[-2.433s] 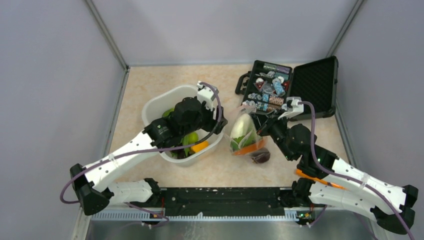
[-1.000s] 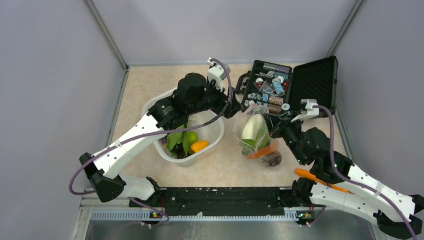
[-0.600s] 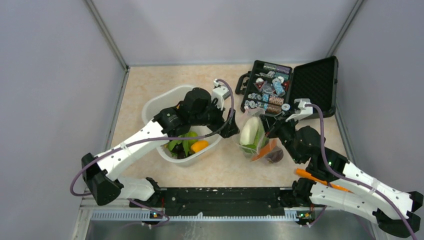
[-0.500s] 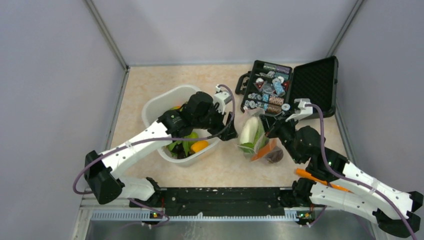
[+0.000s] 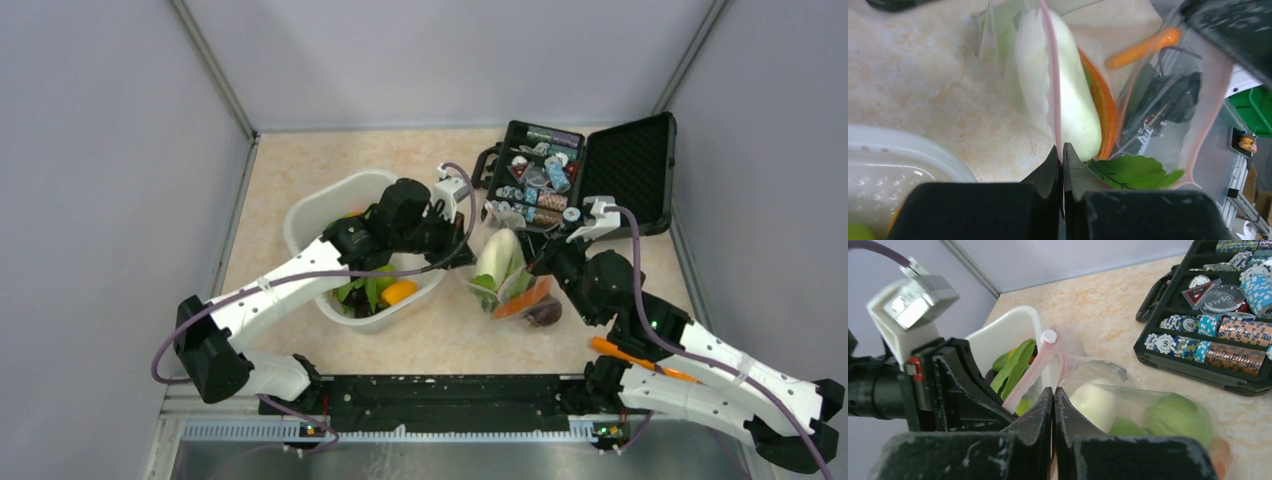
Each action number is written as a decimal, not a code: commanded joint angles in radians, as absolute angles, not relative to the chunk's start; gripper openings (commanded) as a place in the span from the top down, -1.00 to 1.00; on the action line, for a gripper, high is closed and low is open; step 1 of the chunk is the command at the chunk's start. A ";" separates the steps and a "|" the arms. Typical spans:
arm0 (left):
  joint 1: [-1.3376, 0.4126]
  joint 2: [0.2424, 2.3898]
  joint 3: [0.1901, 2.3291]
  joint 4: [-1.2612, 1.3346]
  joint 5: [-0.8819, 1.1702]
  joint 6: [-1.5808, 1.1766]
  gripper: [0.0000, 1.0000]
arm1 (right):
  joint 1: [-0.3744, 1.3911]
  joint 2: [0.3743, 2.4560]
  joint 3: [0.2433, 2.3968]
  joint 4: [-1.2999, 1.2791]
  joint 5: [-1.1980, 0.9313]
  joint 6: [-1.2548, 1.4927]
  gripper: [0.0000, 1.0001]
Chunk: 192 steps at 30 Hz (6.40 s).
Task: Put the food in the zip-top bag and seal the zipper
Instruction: Adjust the zipper food storage bag at the center of the board, then adjust the fake vegetable in the zipper food storage bag.
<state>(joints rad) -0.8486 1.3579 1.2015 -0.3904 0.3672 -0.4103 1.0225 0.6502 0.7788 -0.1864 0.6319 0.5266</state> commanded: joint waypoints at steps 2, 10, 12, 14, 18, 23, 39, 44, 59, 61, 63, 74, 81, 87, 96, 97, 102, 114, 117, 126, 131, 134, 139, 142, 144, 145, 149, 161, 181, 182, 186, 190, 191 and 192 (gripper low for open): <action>-0.844 1.358 1.444 -0.411 0.372 -0.327 1.00 | 1.018 0.601 0.790 -0.108 0.654 0.511 1.00; -0.826 1.583 1.719 -0.555 0.389 -0.303 1.00 | 1.018 0.555 0.802 -0.262 0.823 0.497 1.00; -0.836 1.620 1.749 -0.590 0.430 -0.314 1.00 | 1.017 0.601 0.847 -0.386 0.850 0.539 1.00; -0.852 1.617 1.720 -0.598 0.290 -0.282 1.00 | 1.016 0.624 0.873 -0.426 0.825 0.557 1.00; -0.800 1.669 1.698 -0.662 0.216 -0.261 1.00 | 1.016 0.594 0.840 -0.281 0.737 0.504 1.00; -0.834 1.585 1.743 -0.643 0.236 -0.252 1.00 | 1.018 0.576 0.856 -0.186 0.663 0.463 1.00; -0.827 1.492 1.580 -0.452 0.240 -0.310 1.00 | 1.016 0.636 0.922 -0.055 0.536 0.364 1.00; -0.827 1.488 1.578 -0.462 0.182 -0.300 1.00 | 1.017 0.783 0.974 -0.195 0.582 0.413 1.00; -0.795 1.467 1.547 -0.525 0.102 -0.284 1.00 | 1.016 0.736 0.933 -0.128 0.582 0.354 1.00; -0.799 1.459 1.575 -0.538 0.167 -0.298 1.00 | 1.016 0.755 0.962 -0.174 0.566 0.382 1.00; -0.832 1.405 1.609 -0.528 0.208 -0.286 1.00 | 1.016 0.731 0.959 -0.143 0.503 0.391 1.00; -0.825 1.497 1.741 -0.604 0.276 -0.257 1.00 | 1.016 0.758 1.013 -0.124 0.580 0.332 1.00; -0.820 1.438 1.573 -0.490 0.257 -0.283 1.00 | 1.016 0.728 0.954 -0.173 0.769 0.308 1.00; -0.829 1.522 1.623 -0.490 0.317 -0.340 1.00 | 1.015 0.697 0.998 -0.086 0.681 0.277 1.00; -0.814 1.424 1.412 -0.436 0.094 -0.330 1.00 | 1.017 0.823 1.041 -0.255 0.599 0.316 1.00; -0.809 1.438 1.370 -0.433 0.065 -0.359 1.00 | 1.015 0.853 0.999 -0.265 0.610 0.332 1.00; -0.790 1.456 1.313 -0.433 0.116 -0.390 1.00 | 0.988 0.964 1.037 -0.375 0.557 0.437 1.00; -0.773 1.266 1.352 -0.465 0.044 -0.290 -0.59 | 0.962 0.836 0.950 -0.205 0.430 0.449 1.00; -0.773 1.212 1.352 -0.420 0.062 -0.280 -0.68 | 0.962 0.829 0.929 -0.182 0.402 0.462 1.00; -0.774 1.219 1.335 -0.344 0.404 -0.239 -0.33 | 0.962 0.824 0.916 -0.148 0.401 0.472 1.00; -0.781 1.259 1.282 -0.320 0.449 -0.293 -0.23 | 0.963 0.815 0.917 -0.142 0.407 0.481 1.00; -0.801 1.268 1.241 -0.262 0.462 -0.315 -0.21 | 0.962 0.809 0.915 -0.133 0.410 0.484 1.00; -0.823 1.312 1.227 -0.281 0.412 -0.310 -0.12 | 0.962 0.803 0.916 -0.115 0.414 0.487 1.00; -0.831 1.340 1.201 -0.241 0.362 -0.324 -0.14 | 0.962 0.803 0.915 -0.112 0.410 0.492 1.00; -0.843 1.360 1.200 -0.209 0.319 -0.338 -0.13 | 0.962 0.800 0.910 -0.102 0.403 0.494 1.00; -0.852 1.373 1.202 -0.205 0.266 -0.342 -0.14 | 0.962 0.801 0.910 -0.100 0.399 0.496 1.00; -0.862 1.424 1.216 -0.194 0.157 -0.361 -0.10 | 0.962 0.795 0.905 -0.088 0.384 0.512 1.00; -0.931 1.384 0.988 0.123 0.118 -0.275 0.56 | 0.962 0.729 0.878 -0.064 0.490 0.541 1.00; -0.956 1.341 0.980 0.230 -0.040 -0.284 -0.59 | 0.962 0.712 0.870 -0.073 0.474 0.554 1.00; -0.955 1.345 0.977 0.243 -0.036 -0.277 -0.57 | 0.962 0.713 0.875 -0.079 0.474 0.553 1.00; -0.956 1.370 0.948 0.347 -0.071 -0.280 -0.39 | 0.962 0.713 0.866 -0.061 0.468 0.564 1.00; -0.955 1.396 0.937 0.396 -0.102 -0.277 -0.28 | 0.963 0.726 0.864 -0.065 0.443 0.575 1.00; -0.956 1.402 0.928 0.422 -0.107 -0.269 -0.26 | 0.963 0.726 0.862 -0.065 0.443 0.578 1.00; -0.955 1.407 0.921 0.447 -0.104 -0.261 -0.26 | 0.962 0.725 0.859 -0.062 0.444 0.583 1.00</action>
